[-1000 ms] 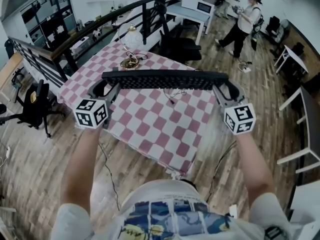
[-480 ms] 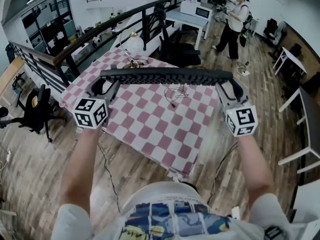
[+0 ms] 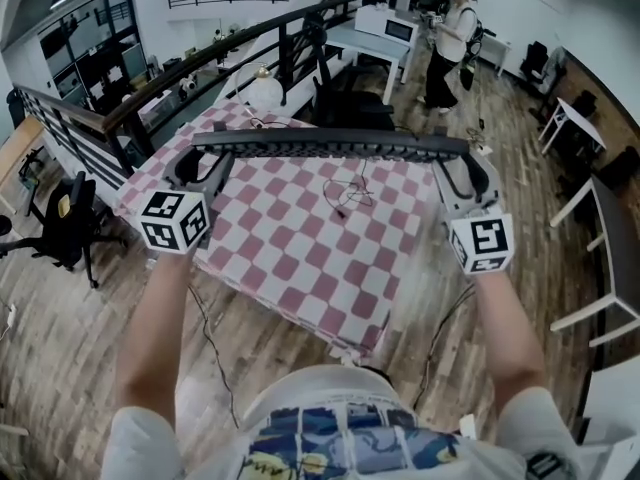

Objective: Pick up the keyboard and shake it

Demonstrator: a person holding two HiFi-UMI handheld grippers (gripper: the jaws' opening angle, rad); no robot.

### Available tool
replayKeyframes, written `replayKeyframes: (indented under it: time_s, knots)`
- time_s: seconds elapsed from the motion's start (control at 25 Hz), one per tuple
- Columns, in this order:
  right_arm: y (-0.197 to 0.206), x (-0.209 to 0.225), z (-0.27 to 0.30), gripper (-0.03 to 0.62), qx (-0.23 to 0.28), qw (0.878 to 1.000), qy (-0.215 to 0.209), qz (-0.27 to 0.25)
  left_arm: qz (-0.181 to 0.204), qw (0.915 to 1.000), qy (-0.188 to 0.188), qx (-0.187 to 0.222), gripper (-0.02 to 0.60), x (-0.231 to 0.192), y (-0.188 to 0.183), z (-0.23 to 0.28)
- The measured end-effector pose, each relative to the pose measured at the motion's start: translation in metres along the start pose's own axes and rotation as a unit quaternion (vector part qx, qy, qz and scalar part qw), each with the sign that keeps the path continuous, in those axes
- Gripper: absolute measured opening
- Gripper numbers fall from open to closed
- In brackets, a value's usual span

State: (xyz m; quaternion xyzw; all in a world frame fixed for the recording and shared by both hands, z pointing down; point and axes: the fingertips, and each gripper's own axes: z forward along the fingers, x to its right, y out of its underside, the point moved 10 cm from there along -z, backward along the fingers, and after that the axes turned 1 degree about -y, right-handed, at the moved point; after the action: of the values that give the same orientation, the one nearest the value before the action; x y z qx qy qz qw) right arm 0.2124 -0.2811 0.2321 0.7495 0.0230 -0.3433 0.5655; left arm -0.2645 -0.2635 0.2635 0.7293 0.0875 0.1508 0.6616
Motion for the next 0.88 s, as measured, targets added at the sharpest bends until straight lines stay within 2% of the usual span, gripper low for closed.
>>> replayKeyframes:
  time_s: [0.88]
  knots:
    - [-0.028, 0.013, -0.019, 0.193, 0.041, 0.996, 0.05, -0.06, 0.031, 0.9985, -0.007, 0.046, 0.22, 0.007, -0.038, 0.002]
